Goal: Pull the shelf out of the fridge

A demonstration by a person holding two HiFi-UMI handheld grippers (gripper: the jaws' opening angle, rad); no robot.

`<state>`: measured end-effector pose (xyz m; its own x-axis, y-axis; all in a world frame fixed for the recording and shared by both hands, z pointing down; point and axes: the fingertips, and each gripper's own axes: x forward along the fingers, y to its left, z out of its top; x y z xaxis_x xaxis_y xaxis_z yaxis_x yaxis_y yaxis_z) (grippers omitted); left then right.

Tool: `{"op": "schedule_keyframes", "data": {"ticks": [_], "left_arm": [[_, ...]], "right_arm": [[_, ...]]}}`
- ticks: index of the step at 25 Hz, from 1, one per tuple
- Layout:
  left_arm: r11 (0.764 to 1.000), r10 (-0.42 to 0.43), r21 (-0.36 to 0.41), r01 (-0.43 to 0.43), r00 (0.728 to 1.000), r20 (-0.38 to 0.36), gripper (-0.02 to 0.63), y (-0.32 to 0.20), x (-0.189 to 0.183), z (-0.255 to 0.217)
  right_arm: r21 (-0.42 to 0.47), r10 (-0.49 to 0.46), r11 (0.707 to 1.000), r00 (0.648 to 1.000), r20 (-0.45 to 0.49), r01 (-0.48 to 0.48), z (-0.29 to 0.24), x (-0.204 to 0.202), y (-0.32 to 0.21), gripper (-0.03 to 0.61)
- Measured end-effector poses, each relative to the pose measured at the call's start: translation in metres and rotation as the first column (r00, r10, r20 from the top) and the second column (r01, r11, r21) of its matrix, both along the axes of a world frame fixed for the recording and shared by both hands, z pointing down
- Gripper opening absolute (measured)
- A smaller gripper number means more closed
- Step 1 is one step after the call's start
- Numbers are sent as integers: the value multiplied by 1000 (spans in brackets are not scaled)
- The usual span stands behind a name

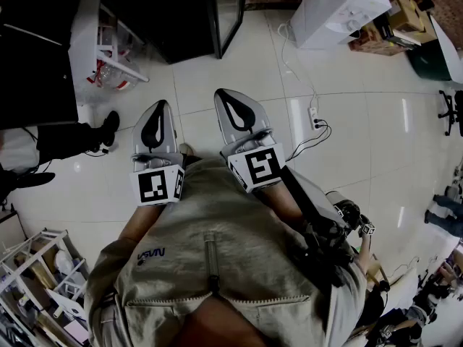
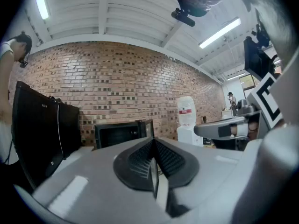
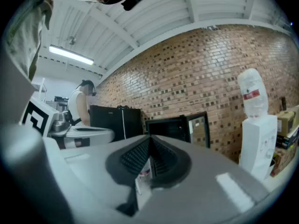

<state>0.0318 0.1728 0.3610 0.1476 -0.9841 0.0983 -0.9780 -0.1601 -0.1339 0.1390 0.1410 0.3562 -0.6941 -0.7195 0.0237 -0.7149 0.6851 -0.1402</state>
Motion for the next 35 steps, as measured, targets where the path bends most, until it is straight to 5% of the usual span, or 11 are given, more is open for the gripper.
{"op": "schedule_keyframes", "data": {"ticks": [6,16,35], "left_arm": [[1000,21,8,-21,999,35,6,-14,23,-2],[998,69,1,-69,997,-33,6,-77,-6,10],[986,159,82,-148,976,-148,6,-212,-172,-21]], "right_arm": [[3,33,999,999,3,-33,0,29,-18,2],[-23,95,995,995,-41,-96,15,-1,-65,2],[29,225,974,968,-111,-223,-13,-158,-191,2]]}}
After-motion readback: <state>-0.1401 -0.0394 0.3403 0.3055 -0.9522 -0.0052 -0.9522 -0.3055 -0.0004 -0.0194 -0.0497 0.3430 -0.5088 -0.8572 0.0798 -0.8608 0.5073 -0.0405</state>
